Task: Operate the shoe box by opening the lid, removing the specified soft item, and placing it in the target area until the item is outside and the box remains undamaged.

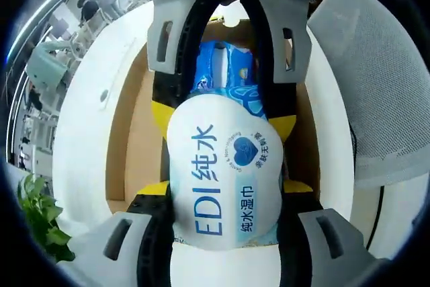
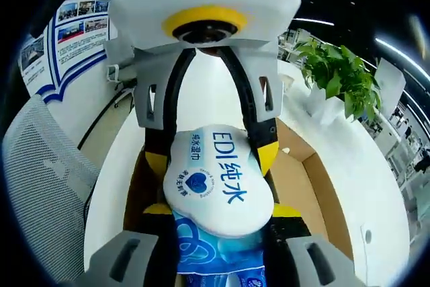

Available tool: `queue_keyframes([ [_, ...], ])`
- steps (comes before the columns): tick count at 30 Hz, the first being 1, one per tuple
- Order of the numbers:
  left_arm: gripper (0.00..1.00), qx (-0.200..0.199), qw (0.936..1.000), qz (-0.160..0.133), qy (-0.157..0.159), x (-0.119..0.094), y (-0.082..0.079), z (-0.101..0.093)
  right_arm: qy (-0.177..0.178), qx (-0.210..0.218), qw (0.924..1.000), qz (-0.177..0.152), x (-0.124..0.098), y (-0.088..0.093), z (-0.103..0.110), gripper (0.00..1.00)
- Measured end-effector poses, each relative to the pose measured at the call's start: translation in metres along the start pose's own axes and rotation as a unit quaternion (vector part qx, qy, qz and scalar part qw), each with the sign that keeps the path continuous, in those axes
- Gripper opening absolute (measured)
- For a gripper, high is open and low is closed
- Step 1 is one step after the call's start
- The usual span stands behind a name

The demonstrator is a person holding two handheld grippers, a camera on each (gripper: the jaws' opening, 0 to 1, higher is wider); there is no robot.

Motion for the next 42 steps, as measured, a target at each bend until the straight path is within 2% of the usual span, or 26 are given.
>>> queue_keyframes([
  [17,0.61,0.000,1.0000,0.010,0.001,-0.027,-0.016,0.000,-0.002,0.000,0.9999,-0.017,-0.027,-0.013,0.000,0.44],
  [30,0.61,-0.002,0.9999,0.004,0.014,-0.034,-0.042,-0.001,-0.008,0.008,0.9999,-0.011,-0.055,-0.006,-0.002,0.43],
  [42,0.61,0.005,0.9999,-0.007,0.011,-0.037,-0.071,0.000,0.001,0.009,0.9999,-0.011,-0.081,0.008,-0.005,0.43],
])
Point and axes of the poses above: the point that each gripper's makers call its tool centre point, and the gripper's own axes: x roughly forward along the fingers, z roughly to its left, y roughly out of its underside, the point moved 4 cm from there along -x, roughly backward along the fingers, and after that the axes turned 5 degrees about z, right-handed, at the moved point
